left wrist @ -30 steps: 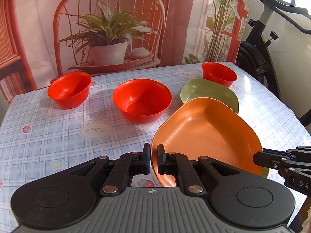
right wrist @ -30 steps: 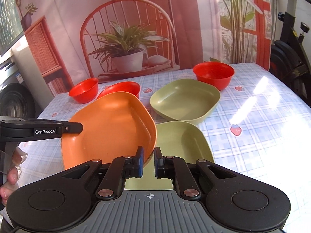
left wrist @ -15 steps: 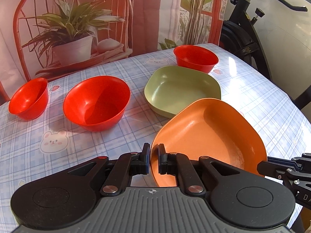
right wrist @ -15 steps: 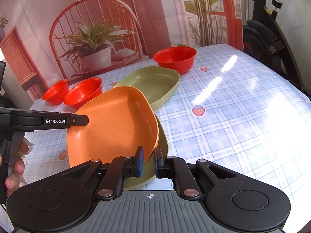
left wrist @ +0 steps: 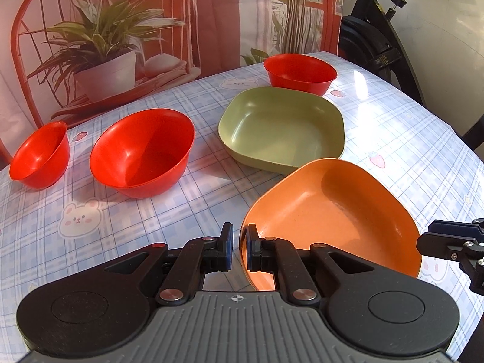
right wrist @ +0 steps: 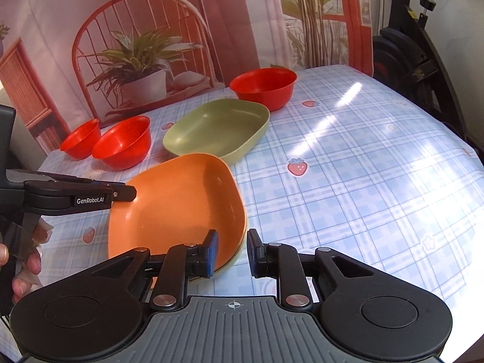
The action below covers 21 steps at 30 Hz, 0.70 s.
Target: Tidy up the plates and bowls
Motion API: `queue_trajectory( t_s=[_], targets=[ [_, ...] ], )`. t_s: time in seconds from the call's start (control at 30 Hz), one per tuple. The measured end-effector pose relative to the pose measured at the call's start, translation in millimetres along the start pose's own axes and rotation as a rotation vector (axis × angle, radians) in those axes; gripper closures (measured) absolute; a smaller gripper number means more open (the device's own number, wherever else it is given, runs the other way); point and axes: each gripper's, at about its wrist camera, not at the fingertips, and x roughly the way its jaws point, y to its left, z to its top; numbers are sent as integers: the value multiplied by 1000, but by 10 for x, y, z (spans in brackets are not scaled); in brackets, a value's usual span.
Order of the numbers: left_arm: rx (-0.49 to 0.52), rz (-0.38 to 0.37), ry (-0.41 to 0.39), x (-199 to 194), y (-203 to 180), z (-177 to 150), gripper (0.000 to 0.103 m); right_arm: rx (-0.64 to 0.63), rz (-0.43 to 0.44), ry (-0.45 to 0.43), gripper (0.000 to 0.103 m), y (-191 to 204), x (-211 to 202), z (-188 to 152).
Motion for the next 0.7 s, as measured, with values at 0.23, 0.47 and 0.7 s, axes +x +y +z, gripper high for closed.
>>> queue_trajectory(
  t_s=[0.23, 0.47, 0.7],
  targets=[
    [-29, -15, -3, 3, 29, -6, 93, -20, -26, -1, 84, -37, 186, 117],
    [-40, -18, -8, 26, 54, -22, 91, 0, -15, 36, 87, -93, 276, 77],
    [-46, -33, -10, 34, 69, -5, 91, 0, -6, 47, 87, -76, 245, 132]
  ],
)
